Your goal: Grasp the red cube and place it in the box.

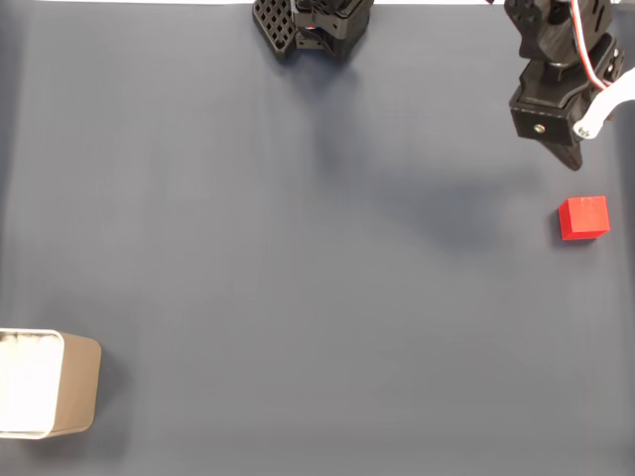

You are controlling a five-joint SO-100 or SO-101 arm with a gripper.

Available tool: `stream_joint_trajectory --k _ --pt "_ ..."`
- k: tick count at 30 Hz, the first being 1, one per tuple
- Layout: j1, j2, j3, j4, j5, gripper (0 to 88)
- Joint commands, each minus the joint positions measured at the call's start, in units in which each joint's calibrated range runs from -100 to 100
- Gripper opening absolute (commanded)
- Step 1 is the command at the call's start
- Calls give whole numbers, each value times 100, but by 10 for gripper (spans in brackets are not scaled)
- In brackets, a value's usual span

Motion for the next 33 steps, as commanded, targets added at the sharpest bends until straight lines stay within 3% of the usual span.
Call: stream_joint_trajectory --k 1,33 --pt "141 43 -12 -281 -78 259" --pt "411 1195 134 -1429 -122 298"
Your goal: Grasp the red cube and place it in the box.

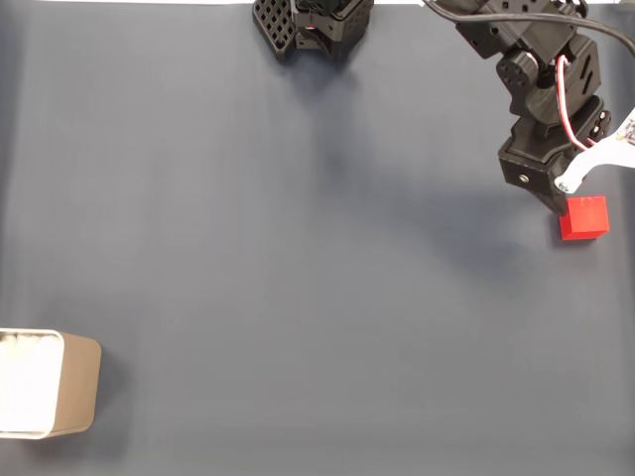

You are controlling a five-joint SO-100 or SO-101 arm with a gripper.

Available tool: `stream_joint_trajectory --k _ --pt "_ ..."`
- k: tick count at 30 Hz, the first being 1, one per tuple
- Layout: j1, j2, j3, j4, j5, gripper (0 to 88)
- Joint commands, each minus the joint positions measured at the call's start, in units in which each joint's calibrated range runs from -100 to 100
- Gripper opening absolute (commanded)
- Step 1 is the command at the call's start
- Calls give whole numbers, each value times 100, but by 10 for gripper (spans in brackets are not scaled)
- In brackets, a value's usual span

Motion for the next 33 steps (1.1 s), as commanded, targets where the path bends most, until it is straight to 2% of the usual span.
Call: stream_joint_trajectory --k 1,33 --pt "48 6 -11 -197 -20 299" --pt "90 855 -220 -812 -44 313"
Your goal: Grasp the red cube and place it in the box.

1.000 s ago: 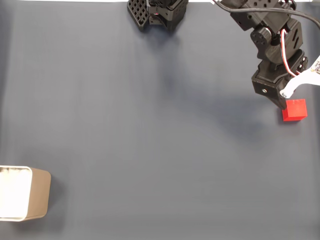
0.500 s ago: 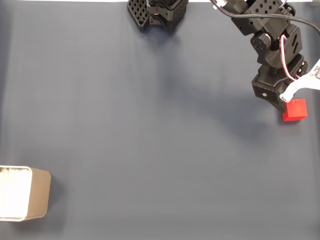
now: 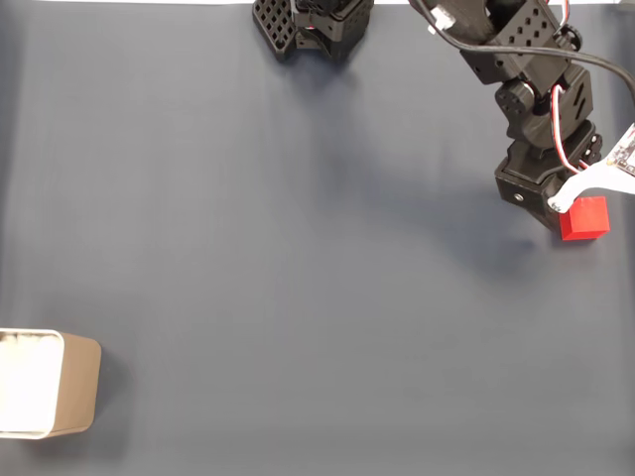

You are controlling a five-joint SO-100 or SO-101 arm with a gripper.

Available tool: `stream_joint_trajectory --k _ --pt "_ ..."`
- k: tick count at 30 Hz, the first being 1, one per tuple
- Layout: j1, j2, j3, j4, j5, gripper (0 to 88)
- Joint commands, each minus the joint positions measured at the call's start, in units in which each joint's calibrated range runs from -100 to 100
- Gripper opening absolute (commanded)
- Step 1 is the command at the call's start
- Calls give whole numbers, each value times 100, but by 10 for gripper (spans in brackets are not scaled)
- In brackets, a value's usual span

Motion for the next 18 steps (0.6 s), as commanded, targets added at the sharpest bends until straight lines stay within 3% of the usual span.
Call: stream_joint_trajectory --k 1,18 --pt "53 -5 -257 -152 -34 313" --pt "153 472 -768 -455 132 326"
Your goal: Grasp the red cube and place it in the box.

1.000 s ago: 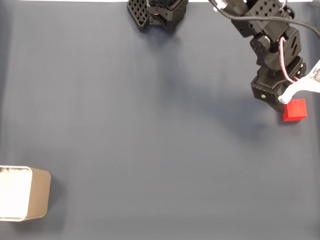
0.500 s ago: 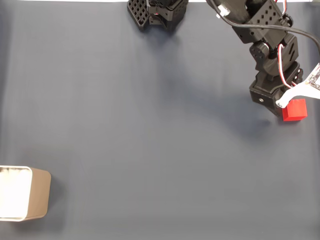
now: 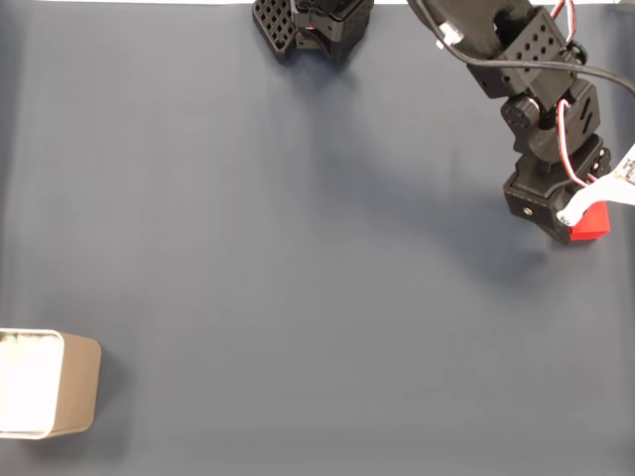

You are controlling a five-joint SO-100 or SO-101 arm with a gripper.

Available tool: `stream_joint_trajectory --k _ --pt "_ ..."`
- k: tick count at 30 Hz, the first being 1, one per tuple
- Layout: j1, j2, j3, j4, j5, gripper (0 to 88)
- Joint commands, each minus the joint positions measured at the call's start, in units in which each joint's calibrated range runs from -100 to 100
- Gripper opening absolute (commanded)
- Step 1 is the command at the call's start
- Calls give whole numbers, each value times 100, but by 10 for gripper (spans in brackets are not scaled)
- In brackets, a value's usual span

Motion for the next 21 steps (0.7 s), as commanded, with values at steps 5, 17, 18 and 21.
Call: stream_joint_trajectory --k 5,17,18,21 --pt "100 81 -407 -177 107 328" --pt "15 384 -553 -276 151 335" --pt "15 410 -572 -284 151 335" --pt "-6 497 -645 -309 151 336"
